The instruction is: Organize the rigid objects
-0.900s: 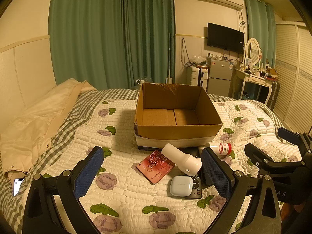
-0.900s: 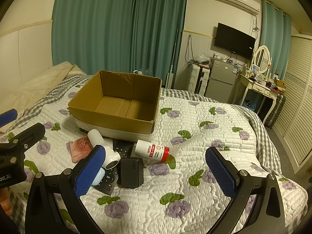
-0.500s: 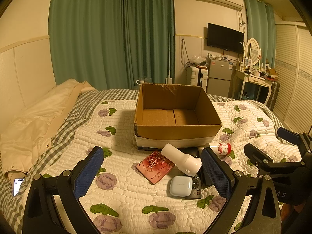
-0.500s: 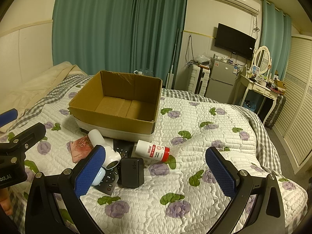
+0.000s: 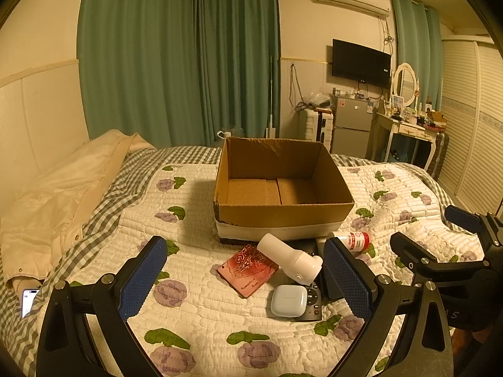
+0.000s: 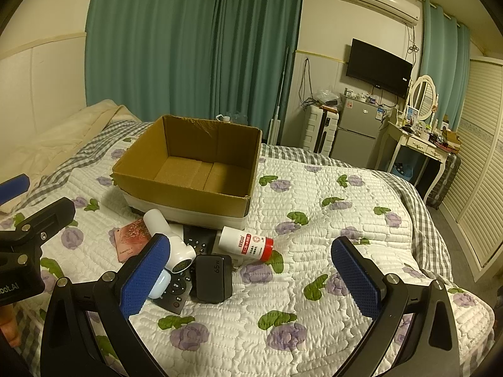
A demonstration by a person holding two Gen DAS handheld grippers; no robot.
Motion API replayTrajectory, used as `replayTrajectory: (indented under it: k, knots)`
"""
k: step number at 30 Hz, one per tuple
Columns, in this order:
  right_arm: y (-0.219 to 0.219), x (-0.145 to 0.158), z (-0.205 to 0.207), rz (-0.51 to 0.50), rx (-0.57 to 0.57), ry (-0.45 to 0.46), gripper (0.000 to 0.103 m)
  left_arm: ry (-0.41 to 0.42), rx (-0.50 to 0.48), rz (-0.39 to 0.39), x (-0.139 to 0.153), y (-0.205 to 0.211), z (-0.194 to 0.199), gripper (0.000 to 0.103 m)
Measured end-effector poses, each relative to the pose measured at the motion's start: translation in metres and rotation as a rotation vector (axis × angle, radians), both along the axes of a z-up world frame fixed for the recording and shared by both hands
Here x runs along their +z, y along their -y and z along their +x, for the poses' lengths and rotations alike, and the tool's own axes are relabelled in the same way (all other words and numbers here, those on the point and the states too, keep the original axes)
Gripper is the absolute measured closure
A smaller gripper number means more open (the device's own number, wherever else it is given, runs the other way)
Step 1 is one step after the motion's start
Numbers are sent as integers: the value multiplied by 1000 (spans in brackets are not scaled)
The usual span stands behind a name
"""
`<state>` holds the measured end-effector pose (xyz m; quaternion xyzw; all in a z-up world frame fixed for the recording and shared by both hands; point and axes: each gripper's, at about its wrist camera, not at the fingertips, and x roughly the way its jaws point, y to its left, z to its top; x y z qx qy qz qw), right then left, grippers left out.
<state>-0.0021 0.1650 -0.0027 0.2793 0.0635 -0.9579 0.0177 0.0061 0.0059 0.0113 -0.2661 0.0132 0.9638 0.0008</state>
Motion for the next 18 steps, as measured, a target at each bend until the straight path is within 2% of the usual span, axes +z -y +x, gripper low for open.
replayTrajectory:
  k: [10, 14, 18]
  knots:
    - [-7, 16, 14, 5, 9, -8, 0, -37, -22, 0, 12, -7, 13, 3]
    - [-16, 6, 12, 0, 8, 28, 0, 7, -30, -7, -2, -11, 5, 3]
    - [-21, -10, 2, -3, 6, 76, 0, 91, -55, -8, -31, -17, -9, 3]
